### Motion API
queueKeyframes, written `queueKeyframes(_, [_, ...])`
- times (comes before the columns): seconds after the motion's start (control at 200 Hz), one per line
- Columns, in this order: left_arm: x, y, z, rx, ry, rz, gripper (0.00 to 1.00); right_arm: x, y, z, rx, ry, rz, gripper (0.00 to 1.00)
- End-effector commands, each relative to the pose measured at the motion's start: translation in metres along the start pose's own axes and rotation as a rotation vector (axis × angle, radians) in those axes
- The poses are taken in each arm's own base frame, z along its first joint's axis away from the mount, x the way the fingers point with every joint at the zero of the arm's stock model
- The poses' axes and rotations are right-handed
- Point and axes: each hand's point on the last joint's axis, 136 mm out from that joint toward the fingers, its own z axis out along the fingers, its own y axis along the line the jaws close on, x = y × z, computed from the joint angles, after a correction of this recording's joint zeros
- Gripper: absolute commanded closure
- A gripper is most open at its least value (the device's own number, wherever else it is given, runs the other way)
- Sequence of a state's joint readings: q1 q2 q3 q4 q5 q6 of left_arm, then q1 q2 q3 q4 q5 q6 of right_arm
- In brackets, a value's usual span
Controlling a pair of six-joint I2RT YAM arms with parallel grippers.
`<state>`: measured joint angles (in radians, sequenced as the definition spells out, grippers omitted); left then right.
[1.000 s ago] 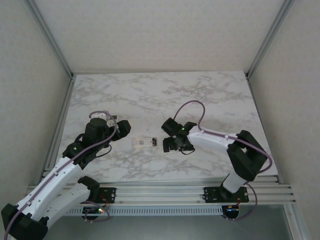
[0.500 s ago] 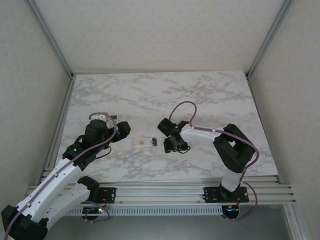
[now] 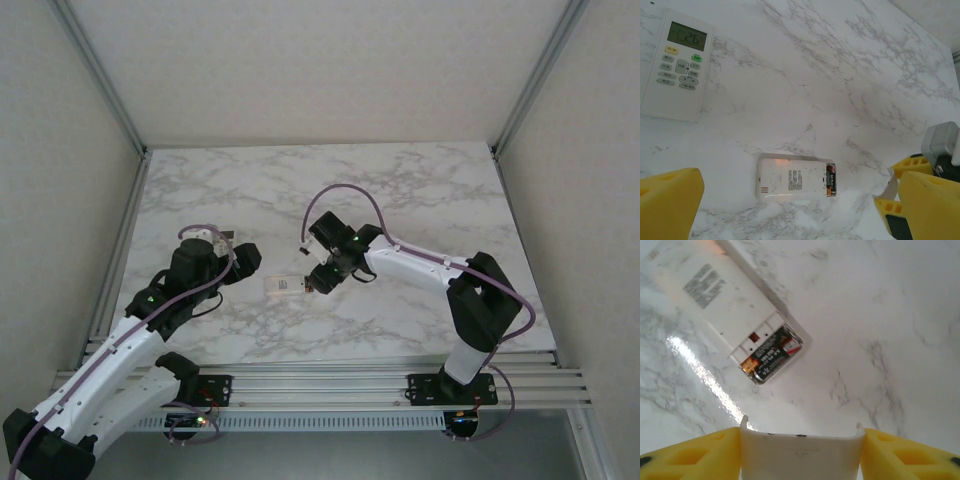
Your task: Load the batteries into the remote control
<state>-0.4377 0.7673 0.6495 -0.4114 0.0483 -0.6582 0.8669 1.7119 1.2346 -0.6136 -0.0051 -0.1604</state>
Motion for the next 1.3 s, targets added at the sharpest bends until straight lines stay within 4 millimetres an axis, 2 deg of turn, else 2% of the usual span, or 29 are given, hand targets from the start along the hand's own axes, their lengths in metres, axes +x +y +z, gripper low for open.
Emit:
queueKeyframes(0.0, [-0.006, 0.004, -0.003, -0.025, -0.027, -0.013, 0.01, -0.009, 0.008, 0.008, -0.047, 0.015, -0.319, 0.36])
queueKeyframes(0.245, [-0.006, 0.009, -0.007, -0.037, -0.047, -0.039, 0.00, -0.017, 0.022, 0.035, -0.164, 0.050, -0.470, 0.35])
queueKeyframes(0.34, [-0.006, 0.011, -0.007, -0.039, -0.054, -0.050, 0.00, -0.025, 0.022, 0.036, -0.171, 0.026, -0.460, 0.35])
queueKeyframes(0.416, [-0.005, 0.011, -0.008, -0.037, -0.049, -0.050, 0.00, -0.034, 0.028, 0.023, -0.203, -0.040, -0.410, 0.33])
queueKeyframes(0.476, [-0.004, 0.012, -0.008, -0.045, -0.046, -0.048, 0.00, -0.035, 0.026, 0.016, -0.186, -0.068, -0.366, 0.29])
queueKeyframes(0.531, [-0.004, 0.013, -0.008, -0.047, -0.048, -0.047, 0.01, -0.030, 0.021, 0.012, -0.186, -0.051, -0.291, 0.26])
queueKeyframes(0.616, [-0.004, 0.013, -0.007, -0.047, -0.049, -0.043, 0.00, -0.022, 0.011, 0.010, -0.196, -0.015, -0.063, 0.20])
queueKeyframes(0.681, [-0.005, 0.013, -0.007, -0.045, -0.052, -0.047, 0.00, -0.016, 0.017, 0.008, -0.235, 0.017, 0.079, 0.19])
queueKeyframes(0.741, [-0.004, 0.013, -0.006, -0.040, -0.050, -0.050, 0.01, -0.011, 0.024, 0.009, -0.257, 0.015, 0.134, 0.18])
queueKeyframes(0.826, [-0.002, 0.011, -0.004, -0.033, -0.039, -0.045, 0.00, -0.002, 0.020, 0.012, -0.221, 0.001, 0.095, 0.14])
queueKeyframes(0.946, [0.001, 0.012, 0.000, -0.042, -0.020, -0.036, 0.00, 0.012, 0.012, 0.022, -0.178, 0.093, 0.008, 0.10])
queueKeyframes(1.056, [0.000, 0.012, -0.001, -0.042, -0.026, -0.044, 0.01, 0.013, 0.007, 0.033, -0.166, 0.158, -0.035, 0.11])
queueKeyframes(1.292, [0.002, 0.016, -0.002, -0.041, -0.038, -0.065, 0.00, 0.020, 0.011, 0.054, -0.161, 0.212, -0.105, 0.12])
